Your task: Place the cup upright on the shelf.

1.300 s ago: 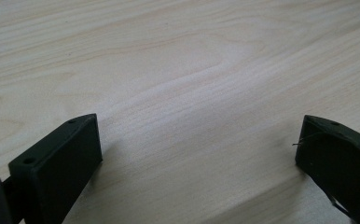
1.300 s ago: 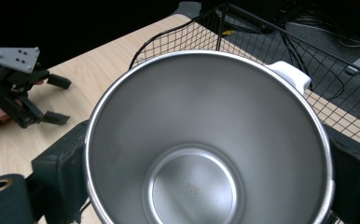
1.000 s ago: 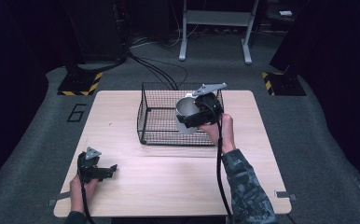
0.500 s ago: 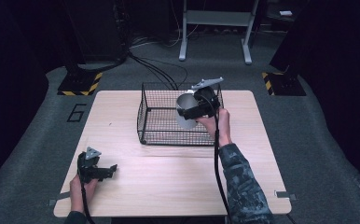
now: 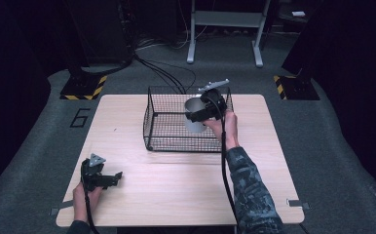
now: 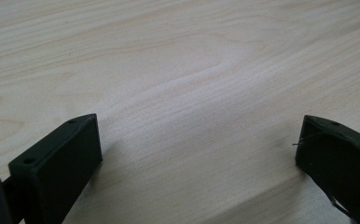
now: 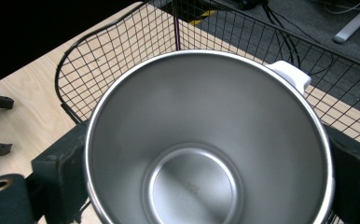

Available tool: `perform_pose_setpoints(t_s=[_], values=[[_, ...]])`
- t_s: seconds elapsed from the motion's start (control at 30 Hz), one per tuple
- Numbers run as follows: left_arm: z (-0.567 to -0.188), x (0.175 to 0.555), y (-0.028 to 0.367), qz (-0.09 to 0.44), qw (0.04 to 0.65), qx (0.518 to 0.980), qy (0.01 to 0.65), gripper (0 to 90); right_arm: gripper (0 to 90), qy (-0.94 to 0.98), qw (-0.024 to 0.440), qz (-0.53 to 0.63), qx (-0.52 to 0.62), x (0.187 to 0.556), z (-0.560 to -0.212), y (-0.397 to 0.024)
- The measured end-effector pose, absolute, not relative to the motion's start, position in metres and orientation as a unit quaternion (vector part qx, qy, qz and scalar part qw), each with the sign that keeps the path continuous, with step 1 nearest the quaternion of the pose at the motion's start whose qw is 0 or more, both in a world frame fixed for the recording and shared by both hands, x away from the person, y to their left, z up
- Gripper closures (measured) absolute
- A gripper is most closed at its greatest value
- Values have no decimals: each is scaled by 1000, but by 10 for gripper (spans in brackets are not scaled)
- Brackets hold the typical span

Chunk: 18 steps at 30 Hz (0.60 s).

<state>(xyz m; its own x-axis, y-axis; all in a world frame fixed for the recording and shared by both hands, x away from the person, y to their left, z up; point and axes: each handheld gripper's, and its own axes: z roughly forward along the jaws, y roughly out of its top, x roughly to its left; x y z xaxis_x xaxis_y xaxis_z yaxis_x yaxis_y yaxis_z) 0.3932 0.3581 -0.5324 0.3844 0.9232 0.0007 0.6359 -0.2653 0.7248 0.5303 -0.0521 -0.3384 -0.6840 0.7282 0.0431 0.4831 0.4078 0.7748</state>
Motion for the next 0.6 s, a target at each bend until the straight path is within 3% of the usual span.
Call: perform_pose_setpoints(t_s=[0.6], values=[[-532,393,358,219,328,765,509,1,63,829,134,372,396,555,-363,-47]])
